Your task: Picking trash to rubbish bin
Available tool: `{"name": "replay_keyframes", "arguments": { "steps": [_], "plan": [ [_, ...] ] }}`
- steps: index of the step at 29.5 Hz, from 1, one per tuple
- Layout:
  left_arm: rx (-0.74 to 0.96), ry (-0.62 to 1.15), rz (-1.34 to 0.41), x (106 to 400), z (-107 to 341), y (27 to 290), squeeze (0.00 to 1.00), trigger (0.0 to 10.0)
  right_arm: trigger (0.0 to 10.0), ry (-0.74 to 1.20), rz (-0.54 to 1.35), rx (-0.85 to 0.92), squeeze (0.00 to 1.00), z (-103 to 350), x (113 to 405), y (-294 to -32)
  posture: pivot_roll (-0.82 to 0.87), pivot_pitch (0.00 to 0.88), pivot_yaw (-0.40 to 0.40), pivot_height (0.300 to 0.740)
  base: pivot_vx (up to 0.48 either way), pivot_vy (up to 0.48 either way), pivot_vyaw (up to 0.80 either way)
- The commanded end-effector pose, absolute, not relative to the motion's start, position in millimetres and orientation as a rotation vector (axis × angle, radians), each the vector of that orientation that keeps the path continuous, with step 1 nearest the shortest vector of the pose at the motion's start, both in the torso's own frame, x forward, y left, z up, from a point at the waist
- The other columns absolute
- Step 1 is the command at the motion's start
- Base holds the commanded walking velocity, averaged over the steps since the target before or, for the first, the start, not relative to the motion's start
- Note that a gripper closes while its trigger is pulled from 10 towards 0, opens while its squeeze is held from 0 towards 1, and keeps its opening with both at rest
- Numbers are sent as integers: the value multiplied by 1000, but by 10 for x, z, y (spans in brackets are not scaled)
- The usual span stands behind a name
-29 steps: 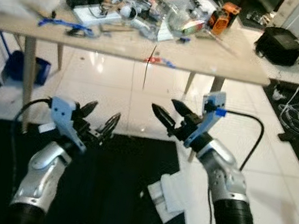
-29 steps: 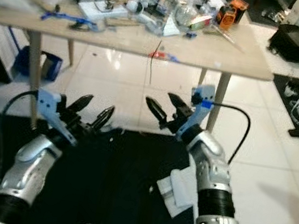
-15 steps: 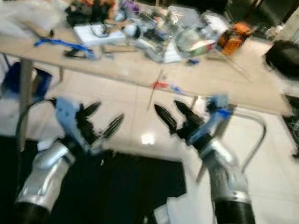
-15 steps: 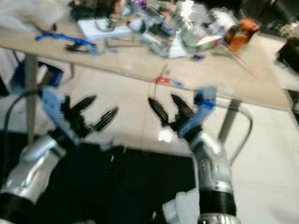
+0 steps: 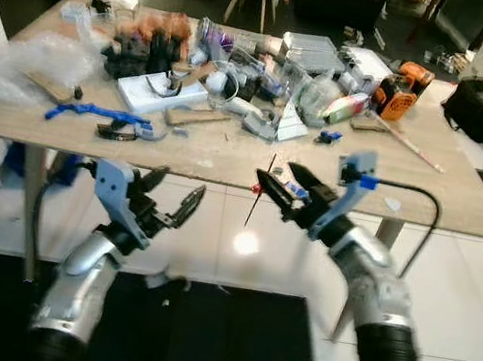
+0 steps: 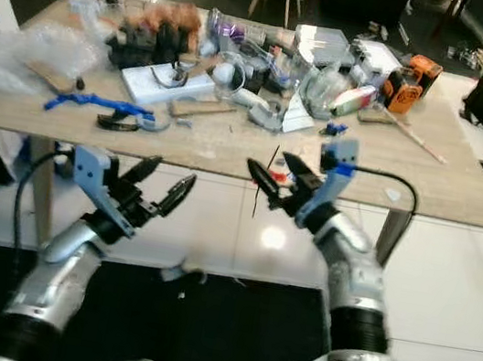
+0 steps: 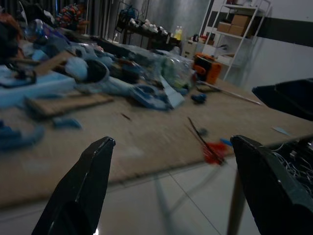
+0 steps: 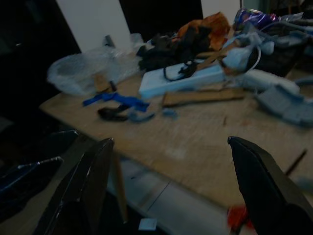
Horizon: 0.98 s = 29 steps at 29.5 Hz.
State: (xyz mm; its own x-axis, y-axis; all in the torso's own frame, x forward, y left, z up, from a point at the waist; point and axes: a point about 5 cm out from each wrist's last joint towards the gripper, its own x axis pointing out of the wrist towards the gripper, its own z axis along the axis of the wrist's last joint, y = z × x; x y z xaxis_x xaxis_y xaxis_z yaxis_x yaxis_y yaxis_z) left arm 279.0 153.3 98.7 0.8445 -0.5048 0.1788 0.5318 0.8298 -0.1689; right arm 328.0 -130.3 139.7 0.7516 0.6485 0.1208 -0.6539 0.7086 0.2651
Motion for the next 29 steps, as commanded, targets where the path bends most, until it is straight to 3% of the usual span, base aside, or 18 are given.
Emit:
{"name": "replay_keyframes", "arguments": {
  "steps": [1,16,29],
  "plan": [
    [-210,-122,-562,2784,972,1511,0,10000,10000,-19,712,293,0,1405,3282,-1357,31,0,-44,740,480,0,0],
    [-240,-162,-586,2769,1041,1520,0,10000,10000,-18,713,292,0,1408,3281,-1359,29,0,-44,740,467,0,0],
    [-242,-187,-621,2766,1112,1543,0,10000,10000,-11,714,288,0,1387,3281,-1361,26,0,-46,740,0,0,0]
  ]
}}
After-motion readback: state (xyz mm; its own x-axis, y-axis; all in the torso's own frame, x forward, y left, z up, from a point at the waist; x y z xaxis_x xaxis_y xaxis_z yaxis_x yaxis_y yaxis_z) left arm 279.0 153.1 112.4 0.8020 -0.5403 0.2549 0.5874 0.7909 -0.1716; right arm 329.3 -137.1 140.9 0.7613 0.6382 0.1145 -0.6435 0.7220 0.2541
